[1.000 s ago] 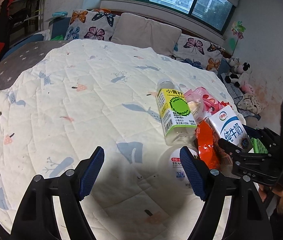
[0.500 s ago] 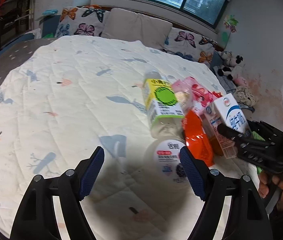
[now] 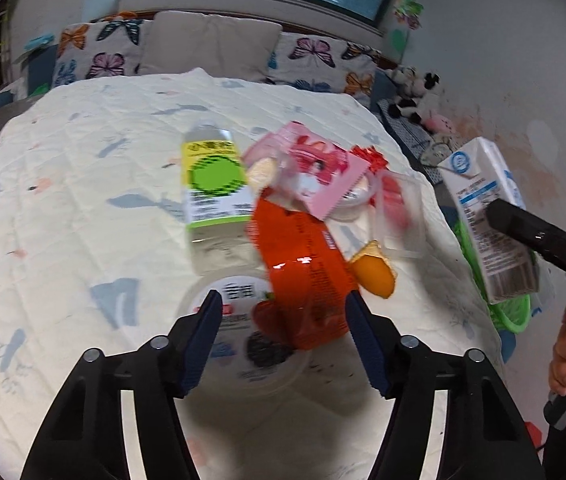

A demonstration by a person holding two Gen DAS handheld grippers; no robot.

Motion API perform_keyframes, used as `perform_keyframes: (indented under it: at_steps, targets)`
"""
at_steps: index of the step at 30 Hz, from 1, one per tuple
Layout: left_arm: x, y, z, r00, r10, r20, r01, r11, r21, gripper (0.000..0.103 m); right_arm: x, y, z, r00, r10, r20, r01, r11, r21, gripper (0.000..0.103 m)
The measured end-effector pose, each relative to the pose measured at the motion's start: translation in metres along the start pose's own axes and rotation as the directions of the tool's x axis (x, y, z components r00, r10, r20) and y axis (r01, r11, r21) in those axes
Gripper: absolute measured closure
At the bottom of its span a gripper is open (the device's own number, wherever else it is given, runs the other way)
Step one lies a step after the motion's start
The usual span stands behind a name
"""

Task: Collect trash
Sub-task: 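Lift the milk carton with the right gripper while the left gripper grasps the orange wrapper, then drop the milk carton and orange wrapper into the green basket with both grippers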

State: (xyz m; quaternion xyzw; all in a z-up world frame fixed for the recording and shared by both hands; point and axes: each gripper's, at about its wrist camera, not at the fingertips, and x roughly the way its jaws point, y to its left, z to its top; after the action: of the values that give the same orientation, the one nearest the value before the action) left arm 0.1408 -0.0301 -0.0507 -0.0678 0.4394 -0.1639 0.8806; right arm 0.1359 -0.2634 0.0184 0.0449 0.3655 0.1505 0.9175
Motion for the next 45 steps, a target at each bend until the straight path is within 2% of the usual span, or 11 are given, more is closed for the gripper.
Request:
perform_keyframes:
  at_steps: [9, 10, 14, 16, 17, 22, 36, 41, 45]
  targets:
    - [0.033, -0.008, 0.011, 0.999, -0.011, -0.050, 0.011, 1.000, -0.001, 0.061, -0.022, -0.021, -0.014, 1.000, -0.018, 0.022, 0.017, 0.998, 0.064, 0.034]
    - [0.035, -0.008, 0.011, 0.998, -0.012, -0.054, 0.012, 1.000, -0.007, 0.065, -0.023, -0.023, -0.015, 0.999, -0.022, 0.023, 0.020, 0.997, 0.069, 0.034]
    - [0.038, -0.006, 0.013, 0.999, -0.008, -0.048, 0.007, 1.000, -0.020, 0.070, -0.027, -0.032, -0.018, 0.999, -0.031, 0.025, 0.029, 0.995, 0.091, 0.034]
    - [0.040, -0.007, 0.013, 0.999, -0.007, -0.048, 0.007, 1.000, -0.016, 0.079, -0.029, -0.037, -0.020, 0.999, -0.035, 0.025, 0.032, 0.994, 0.104, 0.034]
    - [0.041, -0.007, 0.012, 0.999, -0.010, -0.049, 0.009, 1.000, -0.016, 0.079, -0.030, -0.038, -0.021, 0.999, -0.037, 0.026, 0.034, 0.993, 0.109, 0.034]
    - [0.038, -0.007, 0.011, 0.999, -0.016, -0.039, 0.016, 1.000, -0.005, 0.094, -0.036, -0.046, -0.028, 0.998, -0.051, 0.030, 0.047, 0.991, 0.129, 0.034]
    - [-0.017, -0.020, 0.012, 0.997, -0.073, 0.026, 0.072, 0.996, 0.052, 0.098, -0.059, -0.084, -0.047, 0.992, -0.121, 0.041, 0.109, 0.970, 0.220, 0.034]
    - [-0.033, -0.044, 0.018, 0.990, -0.132, 0.051, 0.126, 0.986, 0.106, 0.098, -0.071, -0.105, -0.059, 0.985, -0.165, 0.042, 0.148, 0.952, 0.267, 0.034]
    - [-0.031, -0.074, 0.029, 0.983, -0.175, 0.046, 0.166, 0.973, 0.159, 0.098, -0.079, -0.120, -0.065, 0.980, -0.197, 0.041, 0.177, 0.941, 0.289, 0.034]
